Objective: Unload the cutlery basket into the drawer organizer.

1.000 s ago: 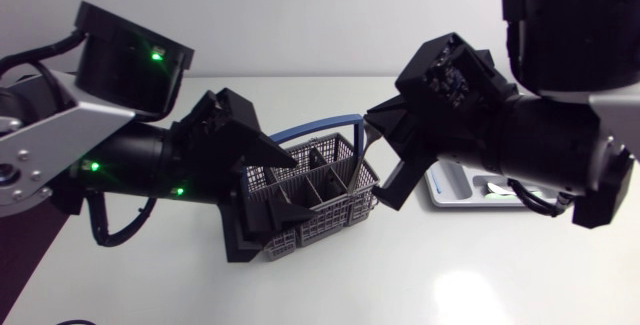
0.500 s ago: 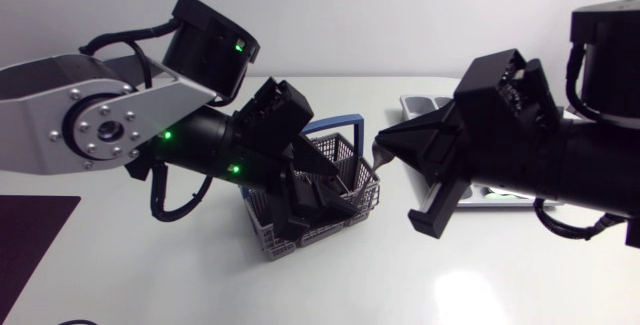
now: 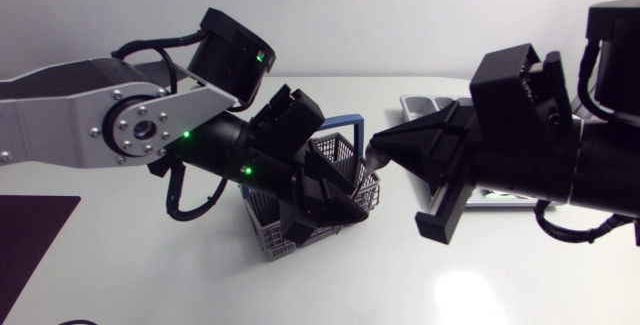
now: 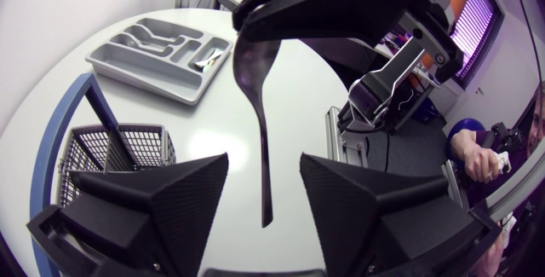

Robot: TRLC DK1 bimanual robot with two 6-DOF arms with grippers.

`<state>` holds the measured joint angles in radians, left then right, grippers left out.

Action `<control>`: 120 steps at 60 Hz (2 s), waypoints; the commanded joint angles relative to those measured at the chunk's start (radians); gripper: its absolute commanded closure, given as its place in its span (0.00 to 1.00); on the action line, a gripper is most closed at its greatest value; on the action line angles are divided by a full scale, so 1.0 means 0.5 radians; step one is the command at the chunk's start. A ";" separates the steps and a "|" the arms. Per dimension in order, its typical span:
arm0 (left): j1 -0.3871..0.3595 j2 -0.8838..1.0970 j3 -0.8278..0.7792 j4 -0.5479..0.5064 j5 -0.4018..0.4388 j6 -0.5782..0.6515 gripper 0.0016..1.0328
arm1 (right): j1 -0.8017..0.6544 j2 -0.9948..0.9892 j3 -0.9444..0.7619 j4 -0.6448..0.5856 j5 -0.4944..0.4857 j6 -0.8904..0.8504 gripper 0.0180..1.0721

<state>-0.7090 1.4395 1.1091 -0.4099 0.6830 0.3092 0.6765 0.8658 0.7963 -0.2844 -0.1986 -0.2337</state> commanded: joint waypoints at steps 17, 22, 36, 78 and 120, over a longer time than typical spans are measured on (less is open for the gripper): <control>0.022 0.048 0.055 0.007 0.070 -0.051 0.82 | -0.055 -0.007 0.009 0.032 -0.039 0.044 0.93; 0.022 0.048 0.052 0.007 0.073 -0.051 0.88 | -0.055 -0.007 0.006 0.032 -0.045 0.044 0.93; 0.022 0.045 0.055 0.004 0.085 -0.063 0.97 | -0.058 -0.013 0.009 0.029 -0.069 0.047 0.93; 0.062 -0.010 0.031 -0.024 0.079 -0.097 0.97 | -0.138 -0.004 -0.037 0.072 -0.066 0.072 0.65; 0.028 -0.145 -0.071 0.409 -0.651 -0.256 0.97 | -0.319 0.232 0.156 0.047 -0.223 0.489 0.30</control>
<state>-0.6903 1.3823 1.1015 -0.2314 0.3897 0.2184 0.5194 0.9436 0.8398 -0.2584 -0.2920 -0.0334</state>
